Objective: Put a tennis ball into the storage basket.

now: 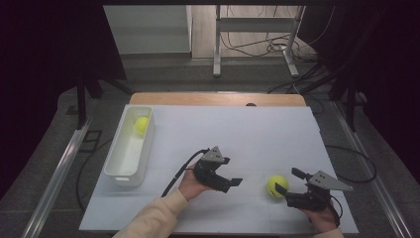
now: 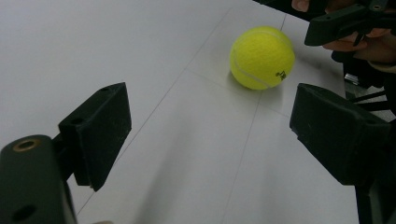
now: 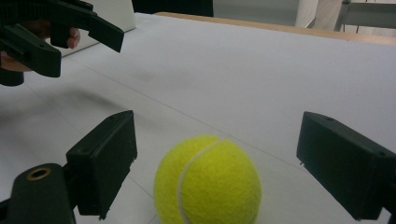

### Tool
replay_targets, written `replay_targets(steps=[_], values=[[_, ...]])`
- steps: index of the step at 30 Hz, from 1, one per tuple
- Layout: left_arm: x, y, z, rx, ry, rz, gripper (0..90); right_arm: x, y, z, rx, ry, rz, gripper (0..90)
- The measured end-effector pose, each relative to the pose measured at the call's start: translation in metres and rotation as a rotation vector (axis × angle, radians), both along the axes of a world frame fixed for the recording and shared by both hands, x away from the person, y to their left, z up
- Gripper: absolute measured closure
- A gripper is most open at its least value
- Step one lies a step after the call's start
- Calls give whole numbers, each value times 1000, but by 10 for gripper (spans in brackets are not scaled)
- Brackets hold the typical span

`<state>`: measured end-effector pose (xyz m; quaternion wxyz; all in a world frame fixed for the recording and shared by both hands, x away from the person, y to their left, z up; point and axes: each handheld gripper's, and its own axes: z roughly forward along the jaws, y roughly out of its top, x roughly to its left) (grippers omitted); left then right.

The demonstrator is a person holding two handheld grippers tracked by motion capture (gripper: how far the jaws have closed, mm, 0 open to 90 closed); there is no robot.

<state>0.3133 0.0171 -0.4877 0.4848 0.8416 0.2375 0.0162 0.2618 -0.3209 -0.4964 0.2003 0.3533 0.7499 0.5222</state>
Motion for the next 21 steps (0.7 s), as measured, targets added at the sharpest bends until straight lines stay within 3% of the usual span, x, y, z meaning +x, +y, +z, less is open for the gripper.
replay_targets(steps=[21], values=[[-4, -26, -6, 23, 7, -54, 134, -1, 0, 1, 3, -3, 2, 126]])
